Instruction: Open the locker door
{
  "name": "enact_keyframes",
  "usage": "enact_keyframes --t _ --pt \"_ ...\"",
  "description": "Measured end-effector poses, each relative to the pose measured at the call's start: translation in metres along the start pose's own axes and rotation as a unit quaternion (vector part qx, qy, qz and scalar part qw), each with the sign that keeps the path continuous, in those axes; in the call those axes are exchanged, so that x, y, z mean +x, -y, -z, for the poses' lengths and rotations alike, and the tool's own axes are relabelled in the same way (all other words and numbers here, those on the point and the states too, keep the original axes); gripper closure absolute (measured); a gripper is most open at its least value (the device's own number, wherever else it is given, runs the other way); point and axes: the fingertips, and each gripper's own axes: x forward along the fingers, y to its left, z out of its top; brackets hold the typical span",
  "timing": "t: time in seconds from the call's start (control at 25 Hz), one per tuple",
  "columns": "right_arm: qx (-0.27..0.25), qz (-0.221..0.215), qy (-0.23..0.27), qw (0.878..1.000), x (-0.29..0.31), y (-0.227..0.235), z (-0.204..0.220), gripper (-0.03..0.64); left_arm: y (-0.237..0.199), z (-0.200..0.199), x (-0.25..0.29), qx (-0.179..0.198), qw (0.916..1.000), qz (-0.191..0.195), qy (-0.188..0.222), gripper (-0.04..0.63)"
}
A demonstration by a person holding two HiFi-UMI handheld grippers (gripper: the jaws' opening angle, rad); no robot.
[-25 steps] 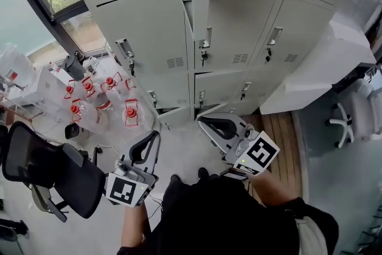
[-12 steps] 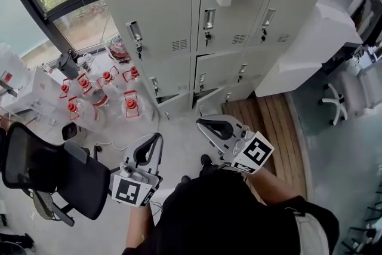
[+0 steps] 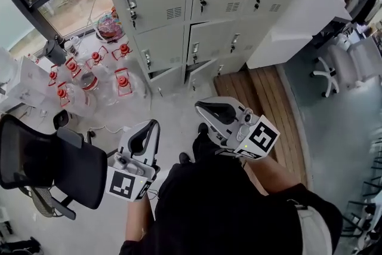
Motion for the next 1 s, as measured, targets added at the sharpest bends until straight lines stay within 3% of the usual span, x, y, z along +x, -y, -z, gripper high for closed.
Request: enact_keyframes --t 0.28,0.44,1.0 --pt "-0.004 0.008 -0.021 1.0 -0.002 -0.014 0.022 0.606 0.007 0.021 -0.007 -0.03 0.9992 0.028 0.0 0.577" --pt "0.002 0.015 -0.03 0.999 -0.007 -0.015 0.03 0.606 0.02 0.018 0.002 -0.023 0.9981 0.056 -0.001 0.578" --pt "0.006 0.012 -0.03 0.999 -0.02 -0.018 0.032 0.606 0.035 0.024 0.007 -0.038 0.9964 0.076 -0.008 0.578"
